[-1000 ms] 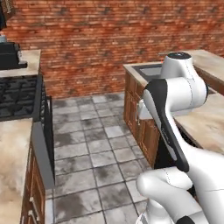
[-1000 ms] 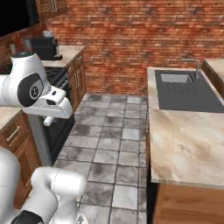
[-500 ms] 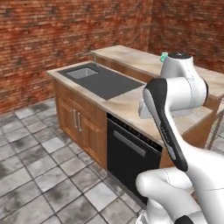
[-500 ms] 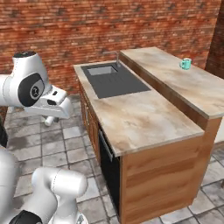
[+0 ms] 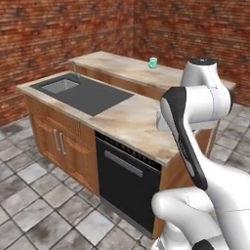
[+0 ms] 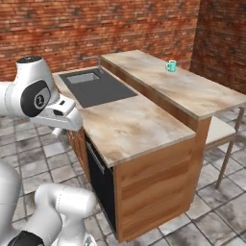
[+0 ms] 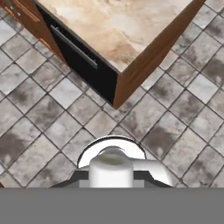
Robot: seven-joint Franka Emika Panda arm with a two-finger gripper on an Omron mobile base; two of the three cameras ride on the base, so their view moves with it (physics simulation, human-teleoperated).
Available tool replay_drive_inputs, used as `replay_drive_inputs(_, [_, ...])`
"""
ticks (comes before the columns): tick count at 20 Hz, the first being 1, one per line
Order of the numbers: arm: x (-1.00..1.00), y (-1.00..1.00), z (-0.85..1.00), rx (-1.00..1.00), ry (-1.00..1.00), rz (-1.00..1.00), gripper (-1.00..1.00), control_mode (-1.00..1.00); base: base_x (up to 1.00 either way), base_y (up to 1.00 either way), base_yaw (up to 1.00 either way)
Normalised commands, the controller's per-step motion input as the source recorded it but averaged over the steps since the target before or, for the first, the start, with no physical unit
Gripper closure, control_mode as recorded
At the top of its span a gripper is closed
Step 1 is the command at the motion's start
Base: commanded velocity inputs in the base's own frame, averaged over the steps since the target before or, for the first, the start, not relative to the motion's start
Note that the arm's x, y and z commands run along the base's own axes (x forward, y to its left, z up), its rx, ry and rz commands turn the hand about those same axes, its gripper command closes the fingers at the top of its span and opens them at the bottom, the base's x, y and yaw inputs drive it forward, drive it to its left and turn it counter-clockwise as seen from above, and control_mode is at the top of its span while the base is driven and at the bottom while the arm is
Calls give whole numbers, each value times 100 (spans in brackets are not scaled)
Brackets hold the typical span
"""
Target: Pick up the marshmallow and place it in the cup of hot chocolate on the dining counter.
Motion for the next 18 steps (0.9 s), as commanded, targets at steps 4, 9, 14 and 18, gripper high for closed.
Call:
replay_drive_inputs(4, [0, 0, 0, 0, 0, 0, 100, 100, 15, -93, -5])
replay_drive_inputs(9, [0, 0, 0, 0, 0, 0, 100, 100, 7, -100, -15])
replay_drive_inputs(14, [0, 0, 0, 0, 0, 0, 100, 100, 27, -98, -20])
replay_drive_inputs(18, [0, 0, 0, 0, 0, 0, 100, 100, 86, -94, -22])
